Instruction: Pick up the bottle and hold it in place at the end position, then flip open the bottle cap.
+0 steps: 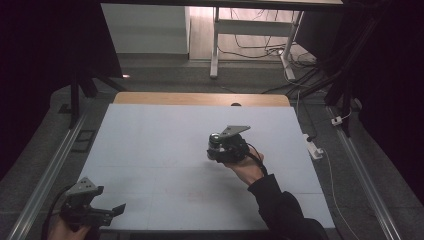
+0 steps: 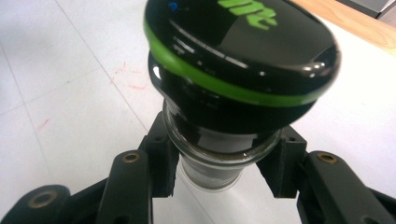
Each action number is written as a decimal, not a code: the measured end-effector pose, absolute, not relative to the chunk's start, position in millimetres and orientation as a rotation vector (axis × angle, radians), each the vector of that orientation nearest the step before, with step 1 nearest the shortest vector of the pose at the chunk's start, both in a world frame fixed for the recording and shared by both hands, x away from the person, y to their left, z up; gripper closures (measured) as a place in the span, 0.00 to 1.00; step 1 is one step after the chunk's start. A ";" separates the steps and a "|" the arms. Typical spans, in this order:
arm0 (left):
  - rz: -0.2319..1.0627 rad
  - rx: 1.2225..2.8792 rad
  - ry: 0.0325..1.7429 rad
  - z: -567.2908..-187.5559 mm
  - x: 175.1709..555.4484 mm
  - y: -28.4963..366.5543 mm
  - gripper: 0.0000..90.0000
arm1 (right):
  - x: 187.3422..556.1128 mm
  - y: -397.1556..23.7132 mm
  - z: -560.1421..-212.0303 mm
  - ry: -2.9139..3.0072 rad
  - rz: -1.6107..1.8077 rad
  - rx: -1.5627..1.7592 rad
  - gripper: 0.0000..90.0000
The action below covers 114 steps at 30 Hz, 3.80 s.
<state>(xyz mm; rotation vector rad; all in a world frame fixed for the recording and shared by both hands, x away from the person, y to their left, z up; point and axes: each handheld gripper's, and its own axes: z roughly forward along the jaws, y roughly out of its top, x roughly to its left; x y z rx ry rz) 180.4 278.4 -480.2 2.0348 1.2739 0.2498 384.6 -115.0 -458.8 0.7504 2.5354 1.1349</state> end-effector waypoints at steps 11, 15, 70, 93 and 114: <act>0.240 2.041 1.274 -480.5 181.4 278.7 0.01 | 400.4 -87.3 -479.1 2.560 1.096 0.744 0.58; 0.238 2.043 1.274 -480.5 181.4 278.4 0.01 | 402.1 -82.3 -484.8 2.564 1.080 0.733 0.58; 0.172 2.008 1.048 -471.6 223.3 252.9 0.00 | 406.5 -80.6 -500.1 2.614 1.078 0.686 0.58; 0.169 2.100 0.949 -455.0 278.2 207.9 0.00 | 407.7 -80.9 -500.0 2.623 1.080 0.668 0.58; 0.169 2.110 0.805 -455.3 333.1 158.4 0.00 | 407.9 -81.2 -500.3 2.624 1.082 0.660 0.58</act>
